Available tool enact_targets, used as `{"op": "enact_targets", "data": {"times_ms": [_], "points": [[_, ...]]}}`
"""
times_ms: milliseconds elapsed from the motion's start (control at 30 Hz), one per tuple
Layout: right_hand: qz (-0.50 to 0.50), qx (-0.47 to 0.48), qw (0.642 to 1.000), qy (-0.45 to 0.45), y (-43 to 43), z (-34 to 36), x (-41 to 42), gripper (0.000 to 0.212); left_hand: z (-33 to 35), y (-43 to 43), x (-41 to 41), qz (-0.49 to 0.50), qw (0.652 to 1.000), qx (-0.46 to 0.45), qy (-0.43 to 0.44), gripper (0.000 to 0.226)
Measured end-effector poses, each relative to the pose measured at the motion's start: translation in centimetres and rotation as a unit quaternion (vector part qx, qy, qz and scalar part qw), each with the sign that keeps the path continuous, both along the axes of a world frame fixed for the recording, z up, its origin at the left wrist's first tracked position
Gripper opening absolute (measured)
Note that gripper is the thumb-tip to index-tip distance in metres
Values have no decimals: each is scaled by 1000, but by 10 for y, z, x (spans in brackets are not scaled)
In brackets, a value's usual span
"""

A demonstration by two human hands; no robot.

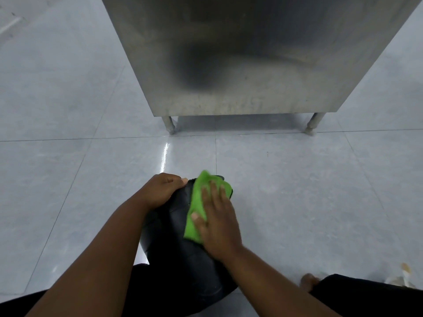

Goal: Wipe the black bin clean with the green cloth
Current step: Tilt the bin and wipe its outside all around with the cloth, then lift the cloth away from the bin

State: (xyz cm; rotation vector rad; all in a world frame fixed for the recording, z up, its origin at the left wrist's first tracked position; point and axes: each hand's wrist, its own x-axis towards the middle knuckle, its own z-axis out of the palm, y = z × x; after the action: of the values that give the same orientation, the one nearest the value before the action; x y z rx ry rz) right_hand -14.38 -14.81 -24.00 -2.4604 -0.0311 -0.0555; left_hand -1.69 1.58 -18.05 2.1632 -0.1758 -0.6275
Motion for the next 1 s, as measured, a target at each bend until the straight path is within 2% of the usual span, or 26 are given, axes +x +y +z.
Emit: {"op": "enact_targets", "data": {"times_ms": [100, 200, 300, 367, 433, 500, 567, 667, 767, 1000], "points": [[175, -163, 964, -112, 14, 4, -39, 69, 5, -7, -4, 8, 1000, -1, -10, 50], [226, -204, 939, -159, 11, -2, -79, 72, 9, -15, -5, -2, 999, 24, -35, 48], [142, -153, 965, -161, -2, -18, -104, 79, 10, -21, -4, -13, 998, 43, -48, 53], [70, -103, 986, -110, -11, -25, -113, 83, 12, -24, -5, -18, 997, 53, -60, 53], [-7, -11, 999, -42, -15, -29, -114, 79, 13, -26, -6, -25, 995, 62, -70, 51], [-99, 105, 989, 21, -15, -26, -107, 68, 13, -27, -4, -33, 994, 74, -72, 51], [-175, 176, 966, 73, -14, -17, -97, 60, 14, -28, -3, -41, 993, 86, -76, 52], [-234, 214, 940, 123, -22, -4, -81, 47, 14, -29, -2, -54, 990, 99, -82, 56], [-248, 249, 921, 169, -36, 13, -71, 37, 15, -31, -1, -72, 986, 116, -92, 57], [-268, 271, 902, 203, -58, 31, -57, 42, 18, -39, -1, -86, 982, 135, -98, 43]]}}
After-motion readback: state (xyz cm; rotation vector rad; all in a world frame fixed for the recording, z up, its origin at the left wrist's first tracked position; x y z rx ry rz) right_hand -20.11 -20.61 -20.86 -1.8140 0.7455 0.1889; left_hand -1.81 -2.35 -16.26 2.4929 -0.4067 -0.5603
